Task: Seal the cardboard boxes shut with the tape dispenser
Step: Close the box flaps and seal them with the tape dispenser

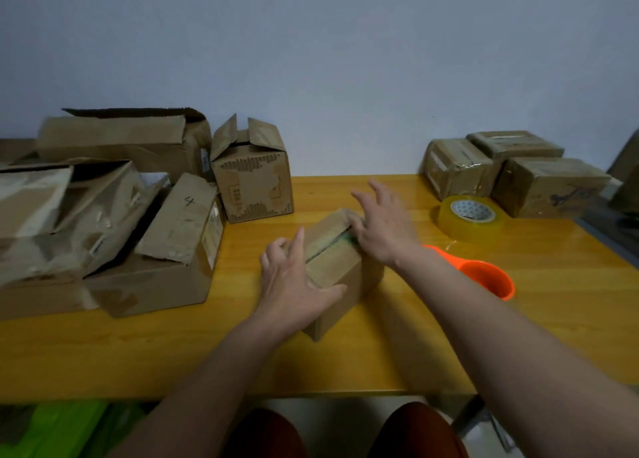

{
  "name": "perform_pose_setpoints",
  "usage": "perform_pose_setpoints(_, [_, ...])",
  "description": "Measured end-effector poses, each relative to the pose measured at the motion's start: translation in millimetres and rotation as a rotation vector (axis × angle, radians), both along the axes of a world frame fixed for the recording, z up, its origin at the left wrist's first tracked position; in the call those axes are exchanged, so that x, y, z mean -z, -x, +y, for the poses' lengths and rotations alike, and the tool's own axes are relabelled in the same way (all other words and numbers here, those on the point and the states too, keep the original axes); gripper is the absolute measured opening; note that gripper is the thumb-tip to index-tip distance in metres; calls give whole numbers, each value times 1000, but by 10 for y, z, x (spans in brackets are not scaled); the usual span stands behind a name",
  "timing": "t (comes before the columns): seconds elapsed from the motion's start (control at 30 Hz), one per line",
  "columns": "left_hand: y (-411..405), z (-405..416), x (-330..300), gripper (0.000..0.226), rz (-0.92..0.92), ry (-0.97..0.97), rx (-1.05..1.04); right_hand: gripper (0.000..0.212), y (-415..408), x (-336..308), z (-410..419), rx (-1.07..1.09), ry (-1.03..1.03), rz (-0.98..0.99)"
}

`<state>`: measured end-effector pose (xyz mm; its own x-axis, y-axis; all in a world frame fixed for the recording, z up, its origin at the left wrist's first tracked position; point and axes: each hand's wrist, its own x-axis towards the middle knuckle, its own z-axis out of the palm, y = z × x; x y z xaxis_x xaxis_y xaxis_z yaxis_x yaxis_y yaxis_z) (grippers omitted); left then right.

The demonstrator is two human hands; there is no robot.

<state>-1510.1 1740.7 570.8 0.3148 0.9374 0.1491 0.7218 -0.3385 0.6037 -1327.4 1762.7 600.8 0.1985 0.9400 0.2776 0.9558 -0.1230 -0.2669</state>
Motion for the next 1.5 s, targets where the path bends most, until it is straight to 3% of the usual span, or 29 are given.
perform_pose_setpoints(0.07, [77,-11,53,116,1,-22,56,54,89,-71,78,-100,201,77])
perform_pose_setpoints(0.13, [156,22,47,116,-21,-12,98,57,120,-51,104,-60,317,82])
perform_pose_setpoints(0.2, [244,87,50,121,-120,57,117,59,59,-24,50,-9,283,156])
perform_pose_setpoints(0.33, [339,68,153,129,-393,214,77,50,-46,161,-276,56,85,673])
perform_pose_setpoints(0.4, [341,25,162,128,-438,236,67,40,-27,279,-487,81,-29,945])
perform_pose_setpoints(0.47, [371,2,119,126,-436,293,61,31,-7,288,-646,85,-63,1074])
perform_pose_setpoints(0.53, [412,-22,52,109,-391,370,71,28,2,207,-743,55,10,995])
perform_pose_setpoints(0.63, [388,-48,-77,58,-316,390,50,39,28,3,-810,13,144,861])
perform_pose_setpoints(0.73, [217,70,-392,38,-324,297,17,34,-74,-341,-807,13,77,881])
perform_pose_setpoints(0.8, [35,215,-689,43,-407,252,58,37,-256,-609,-739,24,-36,857])
perform_pose_setpoints(0.9, [-269,504,-1055,45,-476,137,91,46,-608,-916,-612,24,-155,968])
perform_pose_setpoints(1.0, [-629,871,-1091,51,-573,119,97,39,-914,-925,-413,-31,-229,1011])
perform_pose_setpoints(1.1, [-978,1278,-829,57,-678,250,120,91,-1131,-732,-117,36,-291,1010])
perform_pose_setpoints(1.17, [-1193,1592,-639,54,-711,351,141,104,-1275,-567,138,59,-226,930])
perform_pose_setpoints(1.33, [-1794,2162,-220,48,-843,629,90,93,-1600,-90,771,262,191,621])
perform_pose_setpoints(1.4, [-1957,2158,-53,64,-861,633,7,94,-1649,-10,903,270,196,485])
perform_pose_setpoints(1.5, [-2051,2026,108,66,-700,487,67,89,-1687,13,923,120,144,427])
